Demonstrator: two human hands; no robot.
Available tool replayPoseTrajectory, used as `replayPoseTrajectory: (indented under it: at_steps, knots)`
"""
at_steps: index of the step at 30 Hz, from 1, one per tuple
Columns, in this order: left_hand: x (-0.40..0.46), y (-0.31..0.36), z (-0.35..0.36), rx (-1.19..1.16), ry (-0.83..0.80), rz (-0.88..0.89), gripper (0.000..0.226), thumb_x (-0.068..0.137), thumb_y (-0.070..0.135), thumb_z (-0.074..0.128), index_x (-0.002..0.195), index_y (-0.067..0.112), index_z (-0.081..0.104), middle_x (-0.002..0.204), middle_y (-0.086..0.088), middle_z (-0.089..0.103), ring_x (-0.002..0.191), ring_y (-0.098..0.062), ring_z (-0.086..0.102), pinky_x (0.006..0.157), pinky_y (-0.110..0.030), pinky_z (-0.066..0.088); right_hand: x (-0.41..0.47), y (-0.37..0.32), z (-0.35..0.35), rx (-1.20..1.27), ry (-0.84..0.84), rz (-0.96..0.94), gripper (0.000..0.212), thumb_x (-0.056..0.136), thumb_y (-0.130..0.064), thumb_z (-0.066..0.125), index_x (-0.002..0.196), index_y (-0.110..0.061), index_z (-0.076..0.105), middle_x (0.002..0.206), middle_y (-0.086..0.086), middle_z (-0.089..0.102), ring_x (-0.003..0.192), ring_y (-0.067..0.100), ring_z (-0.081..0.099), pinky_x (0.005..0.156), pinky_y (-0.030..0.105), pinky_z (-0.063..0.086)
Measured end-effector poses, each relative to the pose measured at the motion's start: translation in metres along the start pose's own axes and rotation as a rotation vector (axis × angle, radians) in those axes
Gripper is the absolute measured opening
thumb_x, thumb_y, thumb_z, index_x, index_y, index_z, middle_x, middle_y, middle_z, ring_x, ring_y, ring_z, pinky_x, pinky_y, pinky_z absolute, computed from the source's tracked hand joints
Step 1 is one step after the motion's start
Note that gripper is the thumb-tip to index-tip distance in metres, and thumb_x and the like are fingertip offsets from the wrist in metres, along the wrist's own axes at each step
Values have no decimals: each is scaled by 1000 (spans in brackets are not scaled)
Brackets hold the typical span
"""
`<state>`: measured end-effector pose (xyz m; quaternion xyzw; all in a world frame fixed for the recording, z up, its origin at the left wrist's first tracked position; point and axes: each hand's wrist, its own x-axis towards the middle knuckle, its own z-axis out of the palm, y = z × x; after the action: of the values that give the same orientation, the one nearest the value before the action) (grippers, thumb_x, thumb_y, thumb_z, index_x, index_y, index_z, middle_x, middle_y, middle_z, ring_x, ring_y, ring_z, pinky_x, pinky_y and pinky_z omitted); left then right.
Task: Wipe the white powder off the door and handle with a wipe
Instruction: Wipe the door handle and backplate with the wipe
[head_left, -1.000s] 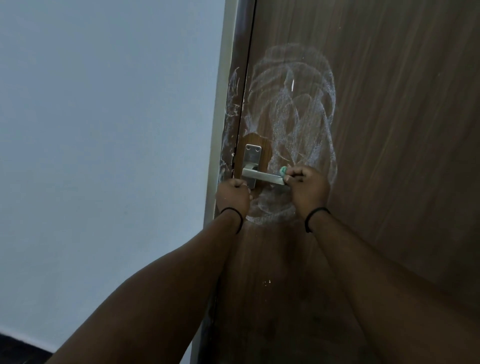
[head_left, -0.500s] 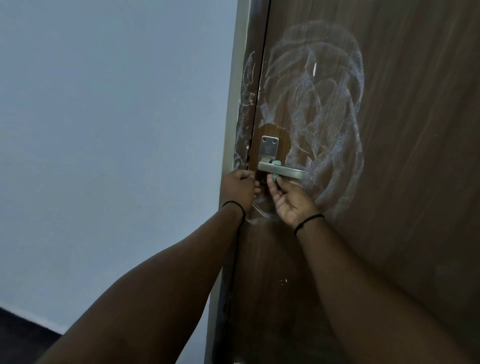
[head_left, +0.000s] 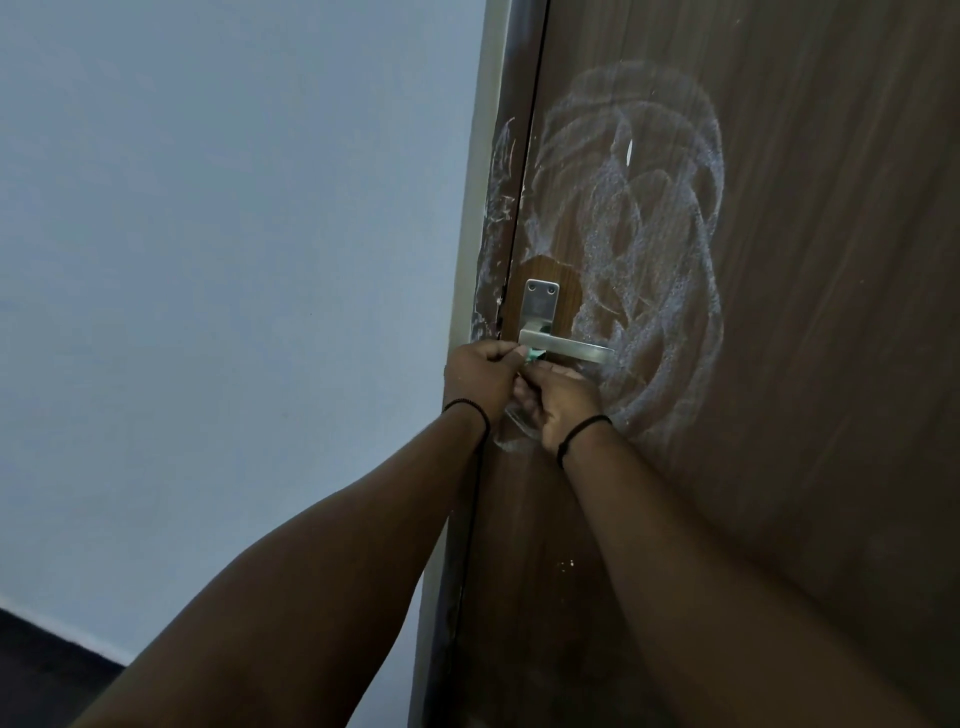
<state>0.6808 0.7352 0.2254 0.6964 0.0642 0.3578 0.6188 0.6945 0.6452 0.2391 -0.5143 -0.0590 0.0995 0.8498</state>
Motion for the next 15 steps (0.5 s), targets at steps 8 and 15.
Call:
replayPoseTrajectory:
  at_steps: [8,15]
  knots:
    - [-3,-8,2,130,18,71,12,84,26,72,94,23,77,72,17,71,68,2,68,70,-23,57,3,-3,-3,-113,57,-63,20,91,-1,62,110,5,64,53,3,60,35,2,53,33,14,39]
    - [10,5,12,48,290,-15,8,87,22,69,92,24,75,83,7,74,77,-12,69,76,-34,59,12,5,-17,-289,-12,-58,9,95,-1,53,103,-4,56,73,11,63,52,12,60,45,21,53]
